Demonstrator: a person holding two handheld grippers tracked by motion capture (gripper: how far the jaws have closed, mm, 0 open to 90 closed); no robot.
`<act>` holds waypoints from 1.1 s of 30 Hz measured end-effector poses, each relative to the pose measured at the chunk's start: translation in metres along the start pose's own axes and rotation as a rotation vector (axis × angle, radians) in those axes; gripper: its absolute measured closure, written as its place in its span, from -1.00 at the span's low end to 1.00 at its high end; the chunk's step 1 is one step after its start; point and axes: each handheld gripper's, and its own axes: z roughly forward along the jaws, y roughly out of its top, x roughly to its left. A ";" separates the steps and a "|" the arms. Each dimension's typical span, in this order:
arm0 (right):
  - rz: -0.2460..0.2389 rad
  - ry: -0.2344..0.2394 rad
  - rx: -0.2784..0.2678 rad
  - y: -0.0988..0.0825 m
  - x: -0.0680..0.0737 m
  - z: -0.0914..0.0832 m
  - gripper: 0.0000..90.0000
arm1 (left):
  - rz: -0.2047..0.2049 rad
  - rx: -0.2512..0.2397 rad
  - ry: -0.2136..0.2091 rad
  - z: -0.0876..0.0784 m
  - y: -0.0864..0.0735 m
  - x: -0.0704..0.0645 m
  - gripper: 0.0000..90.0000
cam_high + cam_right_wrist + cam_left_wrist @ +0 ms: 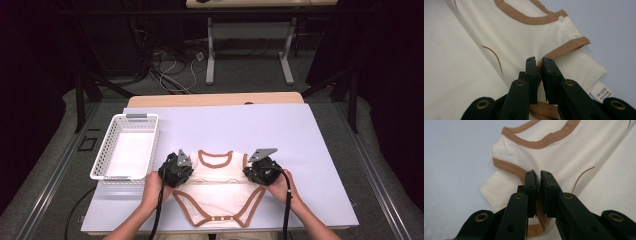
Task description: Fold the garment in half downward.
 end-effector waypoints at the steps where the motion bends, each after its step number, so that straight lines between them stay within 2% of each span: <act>1: 0.007 0.007 0.010 -0.001 0.000 0.002 0.77 | -0.003 0.013 -0.007 0.002 -0.001 0.000 0.79; 3: 0.008 0.011 0.033 -0.002 -0.001 0.006 0.71 | -0.009 0.029 -0.016 0.005 -0.003 0.001 0.71; 6: 0.019 0.009 0.039 -0.002 -0.003 0.007 0.52 | -0.022 0.033 -0.011 0.005 -0.003 0.003 0.43; 9: 0.033 0.014 0.026 -0.002 -0.007 0.004 0.23 | -0.043 0.017 0.017 0.000 -0.001 0.007 0.10; 12: 0.060 -0.006 -0.006 0.000 -0.011 0.000 0.03 | -0.070 -0.015 0.040 -0.002 0.002 0.010 -0.08; 18: 0.093 -0.048 -0.074 0.006 -0.022 -0.003 -0.04 | -0.126 -0.043 0.040 0.002 0.009 0.019 -0.18; 22: 0.110 -0.066 -0.093 0.011 -0.030 -0.001 -0.09 | -0.151 -0.060 0.028 0.006 0.013 0.025 -0.30; 25: 0.137 -0.076 -0.110 0.014 -0.036 0.003 -0.10 | -0.177 -0.075 0.036 0.010 0.015 0.030 -0.42; 26: 0.144 -0.074 -0.118 0.015 -0.038 0.005 -0.09 | -0.179 -0.068 0.028 0.010 0.016 0.032 -0.42; 28: 0.160 -0.084 -0.120 0.016 -0.040 0.008 -0.05 | -0.194 -0.086 0.029 0.013 0.017 0.034 -0.41; 31: 0.173 -0.082 -0.129 0.018 -0.043 0.015 0.04 | -0.203 -0.103 0.035 0.015 0.018 0.036 -0.24; 32: 0.190 -0.074 -0.128 0.019 -0.044 0.017 0.08 | -0.216 -0.108 0.036 0.018 0.021 0.037 -0.20; 33: 0.187 -0.069 -0.136 0.020 -0.046 0.019 0.10 | -0.226 -0.113 0.033 0.020 0.021 0.038 -0.17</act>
